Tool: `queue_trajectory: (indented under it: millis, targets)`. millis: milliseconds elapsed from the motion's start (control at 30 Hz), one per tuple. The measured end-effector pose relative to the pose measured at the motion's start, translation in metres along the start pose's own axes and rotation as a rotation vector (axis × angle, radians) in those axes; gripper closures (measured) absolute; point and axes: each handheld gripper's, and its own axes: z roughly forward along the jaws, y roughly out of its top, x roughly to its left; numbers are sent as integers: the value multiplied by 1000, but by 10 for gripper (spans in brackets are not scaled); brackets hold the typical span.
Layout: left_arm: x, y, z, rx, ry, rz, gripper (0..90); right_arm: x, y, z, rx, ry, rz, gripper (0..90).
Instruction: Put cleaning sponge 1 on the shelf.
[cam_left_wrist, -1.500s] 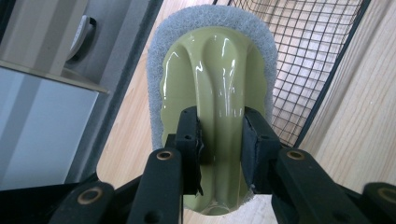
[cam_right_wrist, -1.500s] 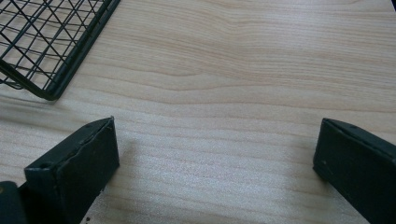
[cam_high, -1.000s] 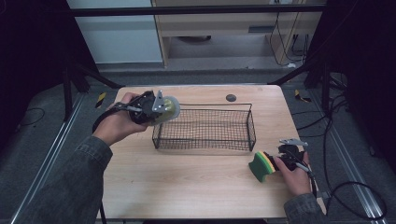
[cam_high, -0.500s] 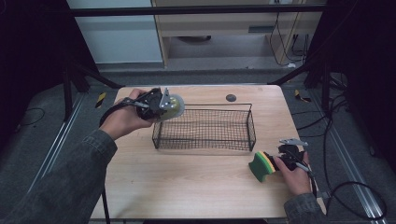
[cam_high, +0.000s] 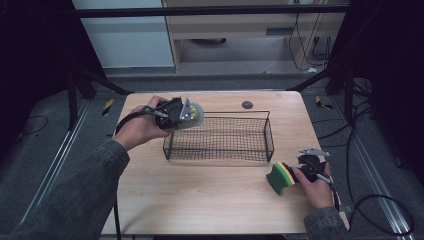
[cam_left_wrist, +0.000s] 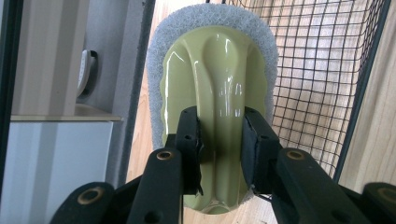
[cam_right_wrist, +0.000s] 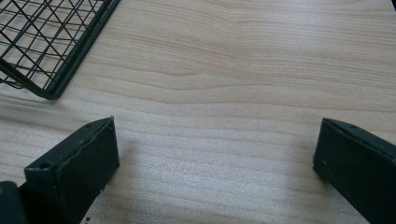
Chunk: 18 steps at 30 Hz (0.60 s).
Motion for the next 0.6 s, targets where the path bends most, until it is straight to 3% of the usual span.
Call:
queue_trajectory:
  millis: [133, 367, 600]
  targets:
    - [-3, 6, -1, 4, 16, 11, 705, -2, 0, 1, 1, 13, -16, 4]
    - [-6, 11, 9, 22, -28, 41, 705, -2, 0, 0, 1, 15, -18, 4]
    - [-11, 5, 23, 22, -47, 15, 705, -2, 0, 0, 1, 15, -18, 4]
